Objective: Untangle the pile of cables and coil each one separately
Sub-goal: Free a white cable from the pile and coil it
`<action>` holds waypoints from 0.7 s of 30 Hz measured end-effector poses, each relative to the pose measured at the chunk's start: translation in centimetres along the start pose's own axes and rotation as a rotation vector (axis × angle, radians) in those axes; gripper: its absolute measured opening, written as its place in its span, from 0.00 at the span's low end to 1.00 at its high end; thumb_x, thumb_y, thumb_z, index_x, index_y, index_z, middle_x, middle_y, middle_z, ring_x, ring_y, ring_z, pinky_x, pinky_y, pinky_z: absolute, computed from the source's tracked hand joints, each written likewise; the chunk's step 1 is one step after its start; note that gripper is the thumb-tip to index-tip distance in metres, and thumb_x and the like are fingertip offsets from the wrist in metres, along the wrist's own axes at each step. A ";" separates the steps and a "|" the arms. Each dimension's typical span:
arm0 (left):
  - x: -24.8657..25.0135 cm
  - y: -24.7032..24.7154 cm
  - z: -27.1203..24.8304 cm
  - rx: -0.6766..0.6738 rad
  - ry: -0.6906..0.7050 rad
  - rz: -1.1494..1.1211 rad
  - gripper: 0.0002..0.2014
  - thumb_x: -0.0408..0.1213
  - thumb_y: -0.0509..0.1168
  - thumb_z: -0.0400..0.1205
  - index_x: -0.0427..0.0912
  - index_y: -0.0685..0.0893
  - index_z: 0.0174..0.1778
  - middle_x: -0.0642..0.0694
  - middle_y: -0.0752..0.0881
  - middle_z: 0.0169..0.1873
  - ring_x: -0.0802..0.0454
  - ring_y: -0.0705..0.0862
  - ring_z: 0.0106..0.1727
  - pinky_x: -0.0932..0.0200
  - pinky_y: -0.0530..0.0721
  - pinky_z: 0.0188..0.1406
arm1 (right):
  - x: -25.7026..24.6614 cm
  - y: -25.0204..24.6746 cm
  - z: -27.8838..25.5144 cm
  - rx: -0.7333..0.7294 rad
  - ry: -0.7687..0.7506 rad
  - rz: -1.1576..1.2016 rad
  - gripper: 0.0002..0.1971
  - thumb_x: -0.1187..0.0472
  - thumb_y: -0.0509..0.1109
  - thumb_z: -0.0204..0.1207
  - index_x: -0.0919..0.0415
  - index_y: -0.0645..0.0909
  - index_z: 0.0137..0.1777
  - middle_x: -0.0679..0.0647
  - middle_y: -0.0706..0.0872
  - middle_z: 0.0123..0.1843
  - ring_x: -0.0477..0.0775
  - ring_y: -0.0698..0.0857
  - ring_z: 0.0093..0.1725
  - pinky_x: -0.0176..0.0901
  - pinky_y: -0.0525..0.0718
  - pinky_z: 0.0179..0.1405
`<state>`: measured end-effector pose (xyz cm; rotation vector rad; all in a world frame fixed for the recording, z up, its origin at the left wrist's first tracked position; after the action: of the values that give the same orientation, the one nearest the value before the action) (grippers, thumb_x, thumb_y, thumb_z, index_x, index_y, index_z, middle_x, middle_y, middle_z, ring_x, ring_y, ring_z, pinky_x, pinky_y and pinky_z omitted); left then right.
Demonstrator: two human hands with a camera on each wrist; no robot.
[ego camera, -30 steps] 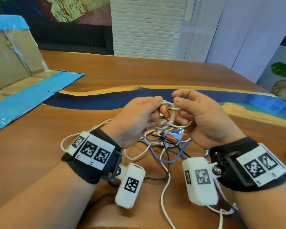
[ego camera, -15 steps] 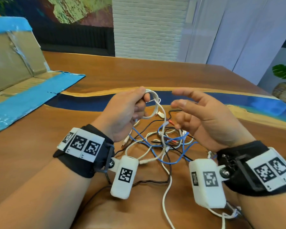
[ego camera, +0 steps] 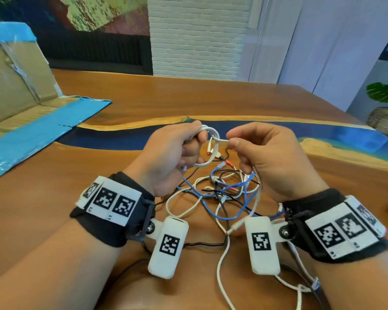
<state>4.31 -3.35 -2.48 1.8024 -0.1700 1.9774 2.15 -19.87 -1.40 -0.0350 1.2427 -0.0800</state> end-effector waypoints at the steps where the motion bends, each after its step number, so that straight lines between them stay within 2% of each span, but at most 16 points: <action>1: 0.1 0.2 -0.1 -0.026 -0.007 -0.060 0.19 0.41 0.51 0.93 0.39 0.78 0.39 0.53 0.60 0.20 0.55 0.55 0.21 0.60 0.75 0.32 | -0.4 -0.3 0.1 0.027 -0.049 -0.069 0.09 0.71 0.75 0.79 0.56 0.91 0.44 0.51 0.86 0.29 0.53 0.79 0.25 0.43 0.81 0.27; 4: 0.6 1.0 -0.5 -0.097 -0.005 -0.233 0.19 0.42 0.52 0.92 0.40 0.78 0.38 0.54 0.59 0.20 0.55 0.53 0.21 0.61 0.75 0.31 | -1.2 0.0 -0.2 0.038 -0.154 -0.156 0.10 0.70 0.76 0.79 0.53 0.92 0.46 0.51 0.94 0.38 0.49 0.91 0.38 0.39 0.88 0.42; 6: 0.8 1.3 -0.6 -0.119 0.012 -0.295 0.19 0.43 0.52 0.92 0.41 0.78 0.39 0.54 0.58 0.21 0.54 0.52 0.22 0.60 0.76 0.33 | -1.3 0.6 -0.4 0.036 -0.190 -0.163 0.10 0.70 0.77 0.78 0.53 0.92 0.45 0.50 0.95 0.41 0.48 0.93 0.43 0.38 0.88 0.45; 8: 0.7 1.5 -0.5 -0.130 0.033 -0.302 0.18 0.43 0.51 0.92 0.41 0.78 0.40 0.54 0.59 0.22 0.55 0.55 0.21 0.59 0.75 0.37 | -1.0 0.9 -0.5 0.061 -0.206 -0.157 0.09 0.68 0.78 0.77 0.52 0.92 0.44 0.50 0.94 0.40 0.48 0.92 0.41 0.40 0.89 0.44; 11: 0.4 1.4 -0.4 -0.103 0.069 -0.241 0.18 0.43 0.50 0.93 0.41 0.78 0.42 0.52 0.61 0.24 0.54 0.58 0.24 0.53 0.62 0.42 | -0.2 1.1 -0.6 0.112 -0.157 -0.083 0.06 0.69 0.78 0.77 0.56 0.93 0.45 0.56 0.94 0.39 0.51 0.90 0.36 0.42 0.89 0.39; 13: 0.2 1.3 -0.3 -0.053 0.079 -0.190 0.18 0.42 0.50 0.93 0.41 0.77 0.41 0.51 0.60 0.25 0.53 0.62 0.26 0.56 0.66 0.40 | 0.6 1.3 -0.7 0.130 -0.073 0.039 0.05 0.70 0.76 0.79 0.61 0.92 0.47 0.62 0.93 0.39 0.60 0.91 0.38 0.48 0.91 0.40; 16: 0.2 1.0 -0.2 0.002 0.109 -0.108 0.19 0.42 0.50 0.94 0.41 0.77 0.40 0.50 0.61 0.24 0.53 0.69 0.27 0.61 0.72 0.34 | 1.1 1.8 -0.8 0.090 0.008 0.178 0.06 0.71 0.71 0.82 0.68 0.90 0.52 0.71 0.92 0.44 0.72 0.93 0.47 0.56 0.92 0.49; 19: 0.2 0.5 -0.1 0.050 0.117 -0.026 0.19 0.42 0.50 0.94 0.41 0.77 0.40 0.50 0.63 0.24 0.53 0.70 0.28 0.57 0.71 0.35 | 1.2 2.4 -1.0 0.044 0.034 0.227 0.04 0.69 0.72 0.81 0.68 0.88 0.52 0.73 0.91 0.47 0.73 0.92 0.49 0.54 0.91 0.46; 21: 0.2 0.4 -0.1 0.053 0.127 -0.007 0.19 0.42 0.49 0.94 0.41 0.77 0.40 0.50 0.64 0.24 0.54 0.71 0.29 0.59 0.73 0.35 | 1.3 2.5 -1.0 0.036 0.043 0.215 0.03 0.70 0.74 0.80 0.67 0.88 0.51 0.69 0.92 0.45 0.67 0.92 0.45 0.50 0.89 0.42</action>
<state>4.06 -3.62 -2.19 1.7002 -0.0715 2.1026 1.77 -17.49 -3.15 0.1323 1.2806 0.0835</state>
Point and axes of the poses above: each hand's wrist, its own z-axis towards the middle knuckle, its own y-axis out of the palm, x = y × z, the point moved 7 cm from there along z, towards the middle knuckle
